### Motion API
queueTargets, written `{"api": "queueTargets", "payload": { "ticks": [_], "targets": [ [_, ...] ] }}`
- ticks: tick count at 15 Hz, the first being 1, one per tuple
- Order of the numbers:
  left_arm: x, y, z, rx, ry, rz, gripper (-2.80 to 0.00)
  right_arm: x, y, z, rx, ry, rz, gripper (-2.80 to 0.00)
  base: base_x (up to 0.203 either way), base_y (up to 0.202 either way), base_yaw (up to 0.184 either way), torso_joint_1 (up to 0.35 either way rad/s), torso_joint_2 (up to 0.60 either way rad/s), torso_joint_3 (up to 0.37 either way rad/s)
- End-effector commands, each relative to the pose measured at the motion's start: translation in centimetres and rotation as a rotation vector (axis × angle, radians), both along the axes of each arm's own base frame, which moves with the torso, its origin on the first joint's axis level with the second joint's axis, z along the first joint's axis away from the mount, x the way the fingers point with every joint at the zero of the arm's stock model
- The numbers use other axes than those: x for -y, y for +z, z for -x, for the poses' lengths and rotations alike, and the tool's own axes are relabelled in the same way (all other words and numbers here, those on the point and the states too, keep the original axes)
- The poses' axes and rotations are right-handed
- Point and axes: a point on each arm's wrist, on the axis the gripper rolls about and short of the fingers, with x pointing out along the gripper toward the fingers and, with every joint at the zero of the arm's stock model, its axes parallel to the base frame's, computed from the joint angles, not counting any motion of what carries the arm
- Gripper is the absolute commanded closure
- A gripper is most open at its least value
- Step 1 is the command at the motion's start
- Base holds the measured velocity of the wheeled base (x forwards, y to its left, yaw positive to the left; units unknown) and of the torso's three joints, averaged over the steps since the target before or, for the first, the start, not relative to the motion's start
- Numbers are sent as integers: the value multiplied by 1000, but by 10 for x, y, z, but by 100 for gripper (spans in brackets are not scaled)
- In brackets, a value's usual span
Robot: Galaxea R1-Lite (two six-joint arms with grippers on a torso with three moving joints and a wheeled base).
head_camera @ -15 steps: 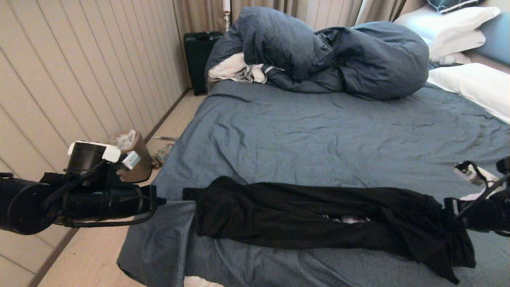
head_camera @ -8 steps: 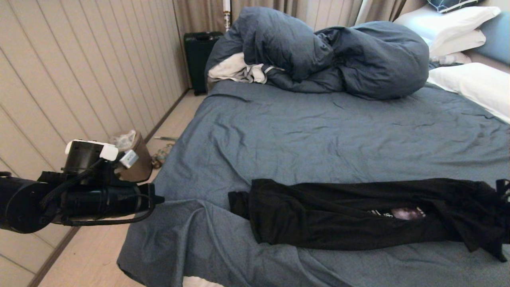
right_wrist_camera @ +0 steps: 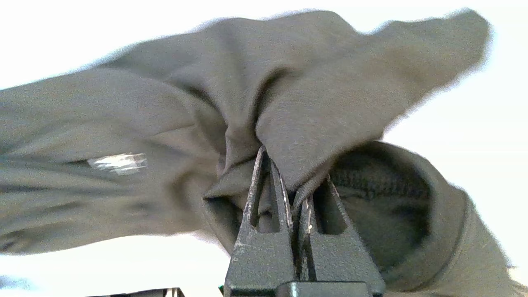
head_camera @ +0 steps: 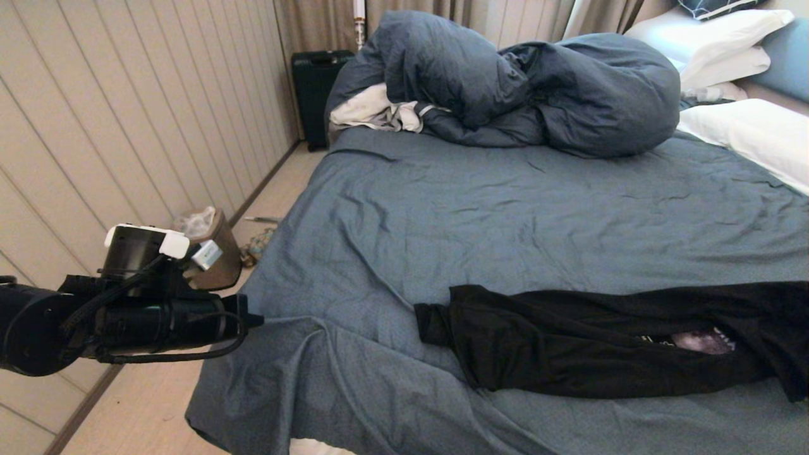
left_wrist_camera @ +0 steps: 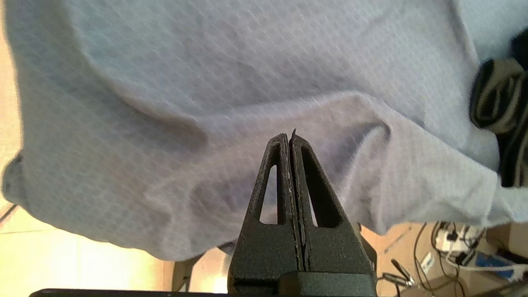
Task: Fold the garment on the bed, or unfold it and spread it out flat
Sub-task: Fold the black T-shirt
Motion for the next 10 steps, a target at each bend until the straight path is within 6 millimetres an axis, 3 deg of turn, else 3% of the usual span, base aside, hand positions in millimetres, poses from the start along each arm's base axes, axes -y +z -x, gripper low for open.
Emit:
{"api": "queueTargets", "payload": {
  "ticks": [1, 5, 10],
  "targets": [
    [0, 1, 1, 5, -1, 4, 0, -41, 28, -6, 40, 108, 31, 0, 0, 0, 0, 0, 0, 0],
    [1, 1, 1, 0, -7, 5, 0, -160, 67, -28, 76, 408, -7, 0, 0, 0, 0, 0, 0, 0],
    [1, 4, 3, 12, -7, 8, 0, -293, 82, -38, 37, 635, -3, 0, 0, 0, 0, 0, 0, 0]
  ]
}}
